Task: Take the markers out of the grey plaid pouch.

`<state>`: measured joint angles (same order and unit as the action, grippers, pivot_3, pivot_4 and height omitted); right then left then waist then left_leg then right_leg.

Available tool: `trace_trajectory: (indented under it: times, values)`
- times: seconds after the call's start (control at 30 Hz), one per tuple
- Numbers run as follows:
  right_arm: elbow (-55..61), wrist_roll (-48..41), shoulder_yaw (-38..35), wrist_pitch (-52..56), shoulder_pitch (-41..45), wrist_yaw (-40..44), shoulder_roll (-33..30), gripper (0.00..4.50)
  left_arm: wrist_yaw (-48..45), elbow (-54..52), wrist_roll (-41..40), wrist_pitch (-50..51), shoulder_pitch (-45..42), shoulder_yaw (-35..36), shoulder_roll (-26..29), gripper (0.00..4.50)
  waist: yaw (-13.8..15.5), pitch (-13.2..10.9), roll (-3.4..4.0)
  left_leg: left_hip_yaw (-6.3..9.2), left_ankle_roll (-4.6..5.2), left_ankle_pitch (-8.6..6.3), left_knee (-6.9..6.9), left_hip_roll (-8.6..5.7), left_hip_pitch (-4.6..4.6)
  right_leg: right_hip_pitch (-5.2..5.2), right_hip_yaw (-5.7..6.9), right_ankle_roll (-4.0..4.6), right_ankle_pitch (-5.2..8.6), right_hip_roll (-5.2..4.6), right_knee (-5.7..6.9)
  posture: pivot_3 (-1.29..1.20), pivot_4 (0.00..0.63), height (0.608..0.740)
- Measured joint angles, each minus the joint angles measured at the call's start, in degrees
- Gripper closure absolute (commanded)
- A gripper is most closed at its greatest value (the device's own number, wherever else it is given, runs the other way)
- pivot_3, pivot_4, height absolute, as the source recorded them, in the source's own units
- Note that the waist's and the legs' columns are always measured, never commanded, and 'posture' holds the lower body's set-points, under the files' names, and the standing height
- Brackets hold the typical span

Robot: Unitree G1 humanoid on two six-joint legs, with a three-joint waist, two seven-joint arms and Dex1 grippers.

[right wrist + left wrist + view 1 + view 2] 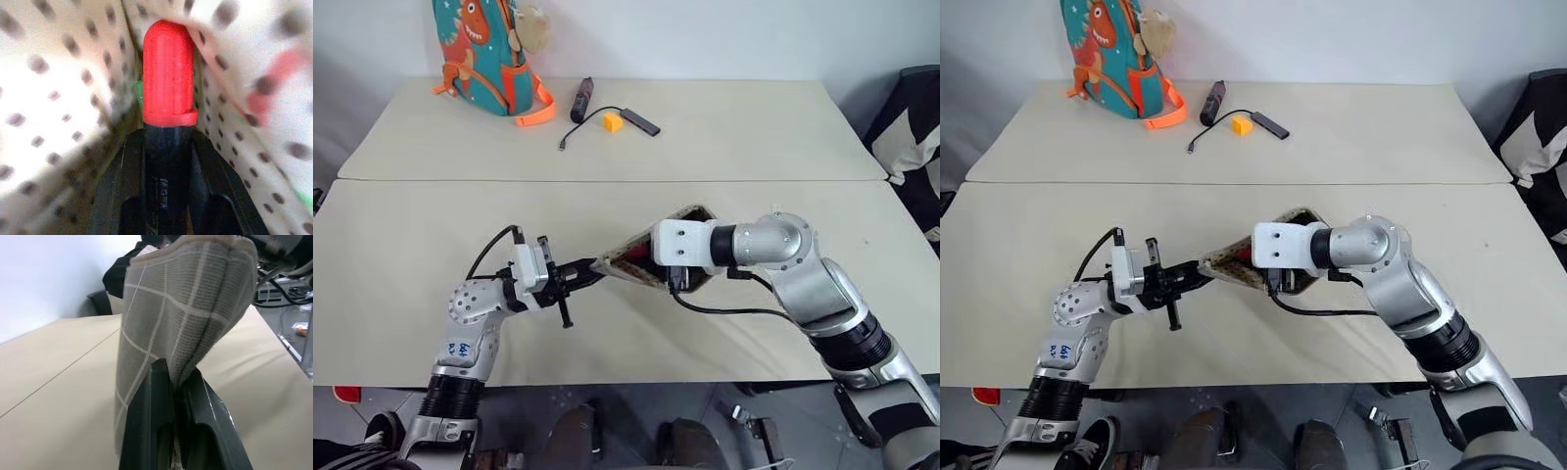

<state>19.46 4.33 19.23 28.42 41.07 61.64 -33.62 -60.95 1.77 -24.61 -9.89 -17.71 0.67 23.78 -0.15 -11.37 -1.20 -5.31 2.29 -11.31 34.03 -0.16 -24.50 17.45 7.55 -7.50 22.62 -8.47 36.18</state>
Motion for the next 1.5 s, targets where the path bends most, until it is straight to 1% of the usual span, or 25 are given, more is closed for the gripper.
trace_trajectory:
  times: [0.17, 0.3, 0.43, 0.5, 0.57, 0.73, 1.03, 1.27, 1.3, 1.33, 1.37, 1.47, 1.5]
  values:
    - [2.14, -2.92, -1.06, 0.44, -0.51, 0.94, -2.38, 3.85, 0.37, 0.91, 0.34, -0.92, -0.13, -0.33, -0.05, 4.50, -0.04, 0.00, 0.00, 0.00, 0.00, 0.00, 0.00, 0.00, 0.00, 0.00, 0.00, 0.00, 0.00, 0.00, -0.03, 0.00, 0.150, 0.740]
    - [2.14, -4.75, -1.24, 1.14, -1.21, 0.09, -2.29, 3.85, 0.37, 1.49, 0.35, -0.98, -0.11, -0.45, -0.04, 4.50, -0.10, 0.00, 0.00, -0.01, 0.00, 0.00, 0.00, 0.01, 0.00, 0.01, 0.00, 0.00, 0.00, 0.00, -0.03, 0.00, 0.150, 0.740]
    - [2.34, -8.56, -3.31, 2.91, -1.29, -0.26, -1.70, 3.85, 0.34, 3.49, 0.33, -1.63, -0.12, 0.31, 0.08, 4.50, -0.09, 0.00, 0.00, 0.00, 0.00, 0.00, -0.01, 0.02, 0.00, 0.00, 0.01, 0.00, 0.00, 0.00, -0.03, 0.00, 0.150, 0.740]
    - [2.56, -10.01, -5.61, 3.23, -1.31, -1.22, -1.73, 3.85, 0.19, 5.54, 0.61, -1.61, 0.35, 0.70, 1.32, 4.50, -0.07, 0.00, 0.00, 0.00, 0.01, 0.00, -0.01, 0.01, 0.00, 0.00, 0.02, 0.00, 0.00, 0.00, -0.03, 0.00, 0.150, 0.740]
    - [2.67, -11.94, -7.24, 4.13, -1.31, -1.79, -1.54, 3.85, 0.14, 6.38, 0.59, -1.65, 0.46, 1.24, 1.45, 4.50, -0.09, 0.00, 0.00, 0.00, 0.01, 0.00, -0.01, 0.01, 0.00, 0.00, 0.01, 0.00, 0.00, -0.01, -0.03, 0.00, 0.150, 0.740]
    - [2.72, -14.55, -7.94, 4.21, -1.52, -3.29, -0.95, 3.85, 0.08, 7.29, 0.55, -1.99, 0.45, 1.29, 1.43, 4.50, -0.04, 0.00, 0.00, 0.00, 0.01, -0.01, -0.01, 0.01, 0.00, 0.00, 0.01, 0.00, 0.00, -0.03, -0.04, 0.00, 0.150, 0.740]
    - [2.67, -14.24, -7.45, 2.84, -2.67, -4.41, -1.94, 3.85, 0.06, 7.30, 0.55, -2.55, 0.45, 1.18, 1.17, 4.50, -0.08, 0.00, 0.00, -0.01, 0.01, -0.01, -0.01, 0.01, 0.00, 0.01, 0.01, 0.00, 0.00, -0.02, -0.03, 0.00, 0.150, 0.740]
    - [0.88, -11.05, -4.00, -0.73, -3.64, -4.96, -3.07, 3.85, 0.07, 7.21, 0.55, -2.62, 0.46, 1.15, 1.16, 4.50, -0.09, 0.00, 0.00, -0.02, 0.01, 0.00, -0.01, 0.01, 0.00, 0.01, 0.01, 0.00, 0.00, -0.02, -0.03, 0.00, 0.150, 0.740]
    - [0.47, -11.26, -3.92, -0.25, -3.83, -5.19, -2.67, 3.13, 0.08, 7.14, 0.55, -2.62, 0.46, 1.11, 1.11, 4.50, -0.09, 0.00, 0.00, -0.01, 0.01, 0.00, -0.01, 0.01, 0.00, 0.01, 0.01, 0.00, 0.00, -0.02, -0.03, 0.00, 0.150, 0.740]
    - [0.22, -11.79, -3.96, 0.85, -3.87, -5.51, -1.81, 2.90, 0.09, 7.06, 0.54, -2.62, 0.46, 1.08, 1.08, 4.50, -0.09, 0.00, 0.00, -0.01, 0.01, 0.00, 0.00, 0.01, 0.00, 0.01, 0.00, 0.00, 0.00, -0.03, -0.03, 0.00, 0.150, 0.740]
    - [0.17, -12.23, -3.84, 1.49, -3.88, -5.70, -1.07, 2.57, 0.11, 6.89, 0.54, -2.61, 0.46, 1.01, 1.01, 4.50, -0.08, 0.00, 0.00, -0.01, 0.01, 0.00, -0.01, 0.01, 0.00, 0.01, 0.01, 0.00, 0.00, -0.03, -0.02, 0.00, 0.150, 0.740]
    - [0.19, -11.29, -3.28, 1.26, -3.87, -6.23, -1.46, 1.64, 0.09, 6.50, 0.54, -2.60, 0.46, 0.90, 0.95, 4.50, -0.09, 0.00, 0.00, -0.02, 0.01, 0.00, -0.01, 0.00, 0.00, 0.01, 0.01, 0.00, 0.00, -0.02, -0.02, 0.00, 0.150, 0.740]
    - [0.20, -10.69, -2.81, 0.89, -4.05, -6.09, -2.25, 1.64, 0.09, 6.44, 0.54, -2.59, 0.46, 0.90, 0.95, 4.50, -0.02, 0.00, 0.00, 0.00, 0.01, 0.00, -0.01, 0.00, 0.00, 0.01, 0.01, 0.00, 0.00, -0.01, -0.03, 0.00, 0.150, 0.740]
